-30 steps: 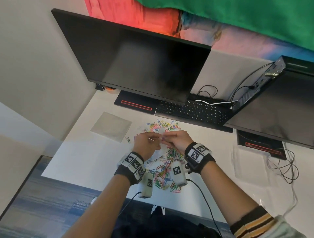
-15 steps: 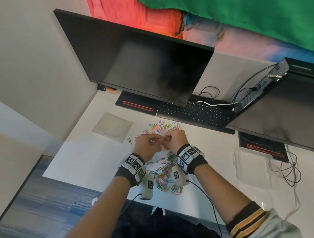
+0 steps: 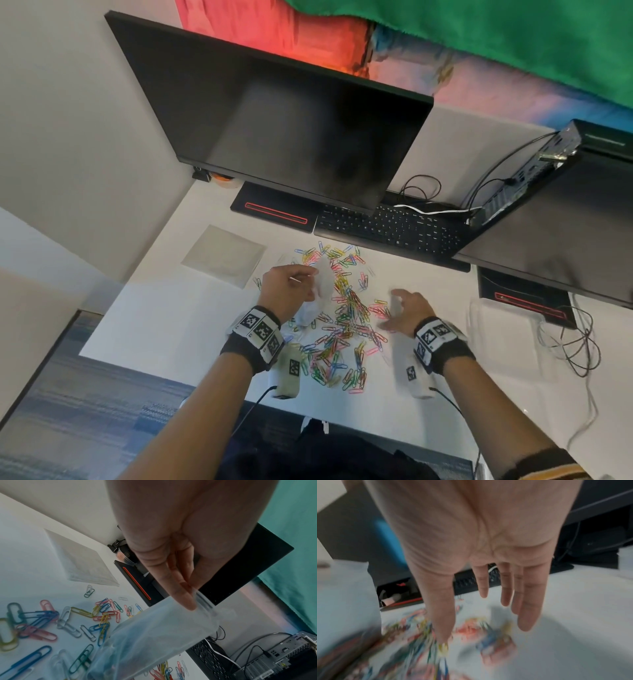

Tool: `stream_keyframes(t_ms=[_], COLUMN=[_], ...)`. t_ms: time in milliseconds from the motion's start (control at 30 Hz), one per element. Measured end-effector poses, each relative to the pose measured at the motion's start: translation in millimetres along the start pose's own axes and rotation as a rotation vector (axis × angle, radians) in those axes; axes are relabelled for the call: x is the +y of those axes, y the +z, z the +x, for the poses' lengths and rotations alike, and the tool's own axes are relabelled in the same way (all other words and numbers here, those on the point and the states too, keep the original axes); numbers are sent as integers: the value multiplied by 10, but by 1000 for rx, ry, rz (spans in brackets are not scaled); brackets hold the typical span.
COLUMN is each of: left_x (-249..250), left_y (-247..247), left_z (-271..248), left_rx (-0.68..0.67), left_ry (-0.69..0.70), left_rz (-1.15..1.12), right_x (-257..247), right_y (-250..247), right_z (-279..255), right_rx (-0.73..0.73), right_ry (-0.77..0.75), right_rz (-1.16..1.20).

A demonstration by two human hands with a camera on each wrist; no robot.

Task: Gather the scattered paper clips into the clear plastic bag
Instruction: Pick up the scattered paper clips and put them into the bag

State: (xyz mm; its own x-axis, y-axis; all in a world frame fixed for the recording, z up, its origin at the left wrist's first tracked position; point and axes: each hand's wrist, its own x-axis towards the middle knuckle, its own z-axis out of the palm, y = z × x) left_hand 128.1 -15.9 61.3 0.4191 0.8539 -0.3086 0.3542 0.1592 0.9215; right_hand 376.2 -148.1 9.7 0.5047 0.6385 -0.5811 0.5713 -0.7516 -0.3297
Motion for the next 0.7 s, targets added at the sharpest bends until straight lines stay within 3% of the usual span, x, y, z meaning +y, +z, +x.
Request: stream_keyframes(t_ms=[133,400,567,700], left_x=[-7,-33,-53,-73], left_y=[-24,-41,-32,-19], left_z=[-20,-86,-93,-90], left_rx=[12,4,3,1], left_ry=[-3,5,3,12], left_rz=[-15,-45,-36,-16], right_x=[64,-397,-417,-285], right_y=[302,499,407,339], right_z=[19,105,87,69], right_rx=[91,211,232,254], right_ry=[-179,-440,-391,-260], right_rz=[19,-280,-259,-2])
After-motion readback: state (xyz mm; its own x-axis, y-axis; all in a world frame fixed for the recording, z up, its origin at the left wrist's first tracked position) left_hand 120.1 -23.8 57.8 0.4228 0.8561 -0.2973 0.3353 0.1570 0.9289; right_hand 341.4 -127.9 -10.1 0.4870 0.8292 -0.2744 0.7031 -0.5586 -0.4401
